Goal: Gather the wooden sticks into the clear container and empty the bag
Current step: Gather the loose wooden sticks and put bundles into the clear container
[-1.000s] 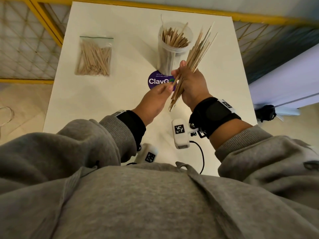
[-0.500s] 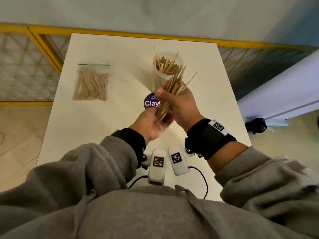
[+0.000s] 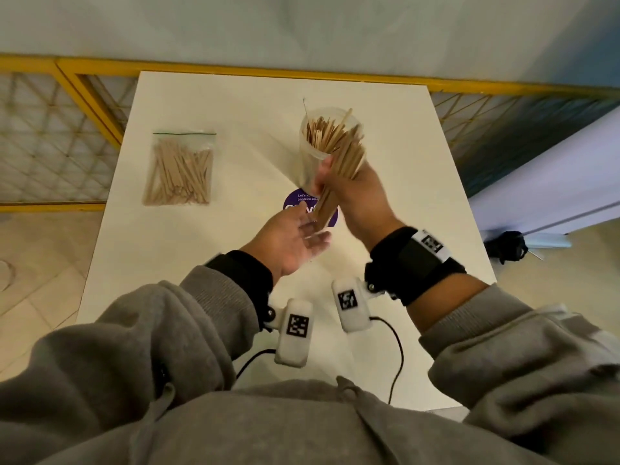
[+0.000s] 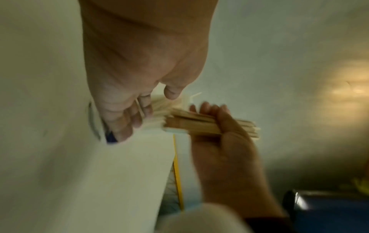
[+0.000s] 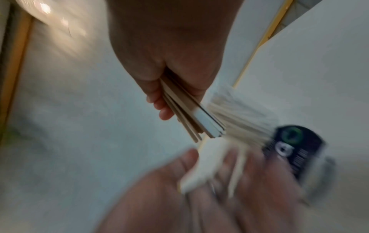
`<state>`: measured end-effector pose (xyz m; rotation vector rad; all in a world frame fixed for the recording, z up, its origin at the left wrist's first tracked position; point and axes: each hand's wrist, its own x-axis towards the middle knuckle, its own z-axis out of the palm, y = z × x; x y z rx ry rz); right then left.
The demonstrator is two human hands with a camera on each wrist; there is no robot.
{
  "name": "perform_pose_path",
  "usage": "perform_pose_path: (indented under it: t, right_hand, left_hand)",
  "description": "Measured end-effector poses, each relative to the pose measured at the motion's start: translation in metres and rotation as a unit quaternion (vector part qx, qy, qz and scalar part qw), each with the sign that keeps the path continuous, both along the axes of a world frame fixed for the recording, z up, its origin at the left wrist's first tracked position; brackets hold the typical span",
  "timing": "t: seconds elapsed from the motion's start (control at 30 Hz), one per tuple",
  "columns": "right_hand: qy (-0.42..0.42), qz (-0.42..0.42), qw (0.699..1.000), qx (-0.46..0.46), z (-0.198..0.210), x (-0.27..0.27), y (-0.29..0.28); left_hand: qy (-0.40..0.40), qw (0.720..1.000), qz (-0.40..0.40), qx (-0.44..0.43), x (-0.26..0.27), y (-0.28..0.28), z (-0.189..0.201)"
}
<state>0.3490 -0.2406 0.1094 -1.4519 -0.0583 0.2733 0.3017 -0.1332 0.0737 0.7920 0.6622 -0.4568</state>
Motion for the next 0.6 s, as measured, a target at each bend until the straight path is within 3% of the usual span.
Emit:
perform_pose_path:
  t: [0.07,0.1,0.2,0.23,0.33,0.37,0.47,0.6]
  right_hand:
    - [-0.046,-0.054,0.996,0.045,0.017,0.032,-0.002]
    - [-0.064,-0.083,0.992,0.075,0.028,0.049,-0.004]
    - [-0.112,-0.145,0.978,0.099,0.050,0.091,-0.004]
    - [-0.119,-0.152,0.978,0.084,0.049,0.101,-0.001]
    - [-0.093,-0.138,0.986,-0.021,0.029,0.114,0.013]
    - [-0.080,-0.130,0.986,-0.065,0.019,0.117,0.015]
    - [-0.074,-0.123,0.971,-0.190,0.000,0.122,0.015]
    - [-0.148,-0.072,0.934,-0.316,-0.005,0.123,0.016]
  left_hand:
    - [-0.023,0.990,-0.032,0.139,0.013,0.026,-0.011]
    - [-0.042,0.968,-0.048,0.243,0.020,0.045,-0.018]
    - [-0.078,0.856,-0.078,0.504,0.040,0.106,-0.046]
    - [-0.070,0.822,-0.103,0.556,0.046,0.126,-0.057]
    - [-0.038,0.683,-0.255,0.684,0.055,0.175,-0.083]
    - [-0.025,0.652,-0.290,0.700,0.055,0.184,-0.089]
    - [-0.016,0.611,-0.341,0.714,0.047,0.195,-0.106]
    - [-0.082,0.587,-0.311,0.743,0.030,0.181,-0.112]
